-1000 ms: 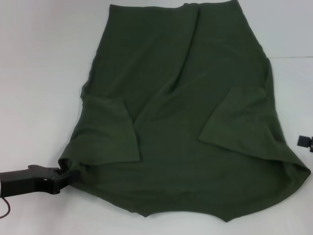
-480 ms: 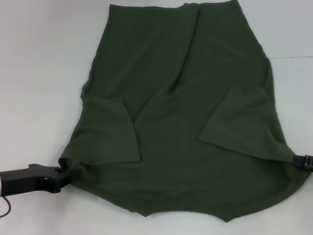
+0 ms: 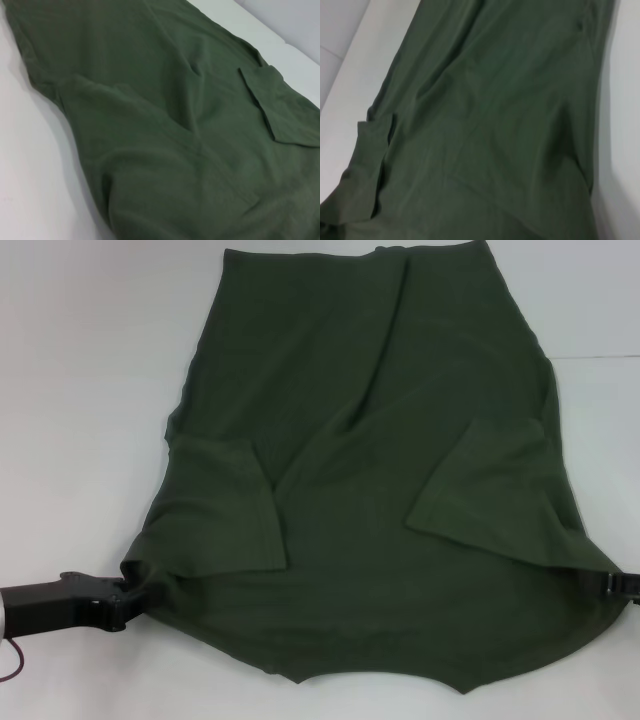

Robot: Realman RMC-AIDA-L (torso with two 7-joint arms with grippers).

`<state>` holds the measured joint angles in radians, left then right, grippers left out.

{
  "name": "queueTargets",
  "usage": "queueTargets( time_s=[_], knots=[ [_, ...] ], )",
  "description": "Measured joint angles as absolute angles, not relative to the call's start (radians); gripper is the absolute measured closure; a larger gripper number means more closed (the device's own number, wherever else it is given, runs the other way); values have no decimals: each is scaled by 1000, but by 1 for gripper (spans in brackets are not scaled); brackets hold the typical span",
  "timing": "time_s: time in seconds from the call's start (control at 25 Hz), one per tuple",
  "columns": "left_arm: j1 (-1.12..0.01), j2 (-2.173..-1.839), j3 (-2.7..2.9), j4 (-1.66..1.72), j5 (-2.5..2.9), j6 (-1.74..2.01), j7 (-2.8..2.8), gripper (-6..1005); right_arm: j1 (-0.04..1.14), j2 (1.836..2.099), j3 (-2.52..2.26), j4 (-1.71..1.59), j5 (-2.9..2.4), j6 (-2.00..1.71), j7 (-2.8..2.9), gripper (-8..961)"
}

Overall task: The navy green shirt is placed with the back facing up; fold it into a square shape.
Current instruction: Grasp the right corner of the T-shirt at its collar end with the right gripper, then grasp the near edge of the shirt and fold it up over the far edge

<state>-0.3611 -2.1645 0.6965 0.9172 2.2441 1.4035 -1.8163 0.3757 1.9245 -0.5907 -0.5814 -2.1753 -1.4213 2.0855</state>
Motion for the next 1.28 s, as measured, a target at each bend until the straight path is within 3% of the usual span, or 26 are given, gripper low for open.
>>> queueTargets(
  time_s=[0.2, 0.4, 0.52, 0.76, 0.96, 1.28],
  knots=[
    [-364, -2164, 691, 917, 2244, 1404, -1819, 953, 368, 1925, -586, -583, -2180, -1420, 2077, 186],
    [-365, -2164, 689, 917, 2244, 1404, -1826, 954, 359, 1932, -567, -582, -2179, -1418, 2056, 381],
    [-365, -2164, 689, 917, 2244, 1404, -1826, 954, 357, 1940, -547, -582, -2178, -1424, 2038, 629],
    [-365, -2164, 689, 917, 2244, 1404, -1827, 953, 348, 1948, -522, -580, -2176, -1433, 2014, 863],
    [-361, -2164, 677, 916, 2244, 1409, -1827, 953, 335, 1959, -459, -580, -2174, -1477, 1968, 928],
    [-367, -2155, 568, 917, 2207, 1517, -1827, 953, 297, 1967, -320, -582, -2173, -1589, 1887, 927]
  ],
)
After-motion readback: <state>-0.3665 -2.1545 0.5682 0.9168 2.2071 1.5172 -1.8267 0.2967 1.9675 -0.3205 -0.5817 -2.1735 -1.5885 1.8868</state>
